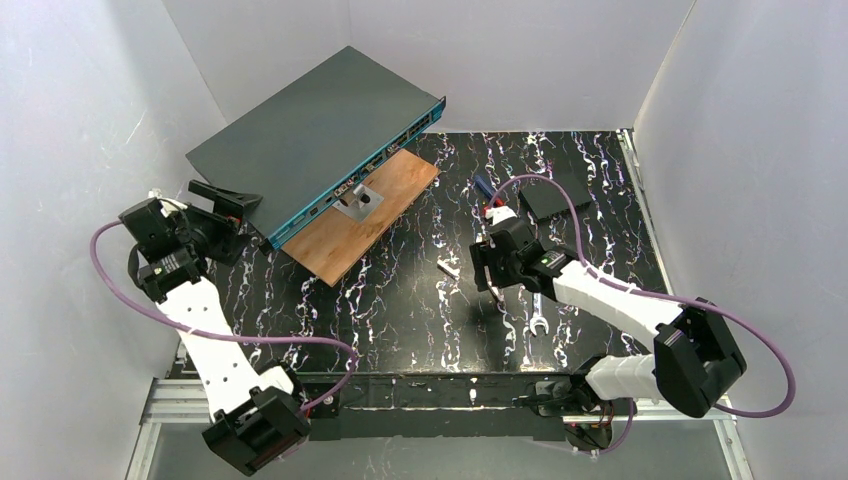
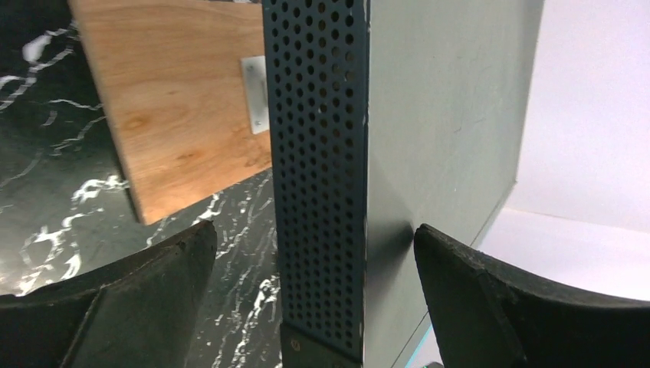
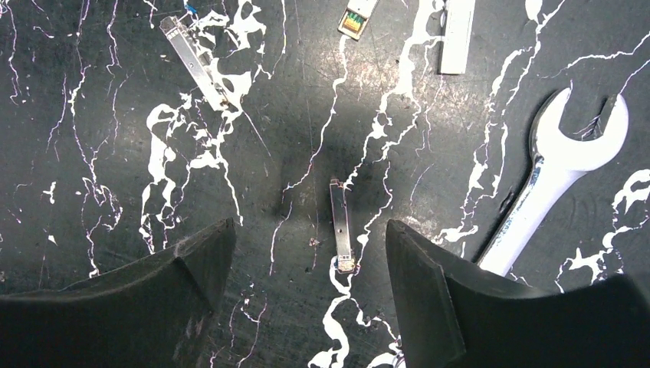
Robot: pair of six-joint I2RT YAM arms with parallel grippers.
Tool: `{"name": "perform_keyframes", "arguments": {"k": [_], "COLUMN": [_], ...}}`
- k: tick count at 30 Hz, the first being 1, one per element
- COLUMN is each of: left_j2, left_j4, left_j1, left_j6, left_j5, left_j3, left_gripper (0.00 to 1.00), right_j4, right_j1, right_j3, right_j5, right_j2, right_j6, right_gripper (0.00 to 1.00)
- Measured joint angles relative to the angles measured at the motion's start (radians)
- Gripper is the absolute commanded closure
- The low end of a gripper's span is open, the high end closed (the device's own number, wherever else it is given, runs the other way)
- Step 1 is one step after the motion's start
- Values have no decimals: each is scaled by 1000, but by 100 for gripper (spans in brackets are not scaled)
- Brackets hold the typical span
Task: Insert the plug into the switch port
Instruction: Pick up the connector from the center of the board.
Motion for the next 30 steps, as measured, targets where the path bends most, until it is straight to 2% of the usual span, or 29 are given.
{"name": "perform_keyframes", "arguments": {"k": [10, 13, 18, 23, 30], "left_j2": [-47, -73, -112, -169, -196], "left_j4": [-286, -349, -410, -428, -423], "left_j1": [-11, -58, -216, -354, -442], "left_j6": [177, 225, 317, 396, 428], "left_j5": [-254, -325, -410, -387, -254], "left_j3": [230, 296, 396, 430, 431], "left_gripper": [2, 2, 4, 10, 15], "right_j4": [3, 5, 21, 41, 72], "right_j1": [0, 0, 0, 0, 0], "right_j3": [-46, -47, -58, -60, -75], "right_j5": [-3, -4, -12, -19, -29], "right_j2": [-10, -10, -5, 33, 78], "right_j6": [3, 5, 11, 13, 9], "right_gripper": [20, 20, 22, 26, 34]}}
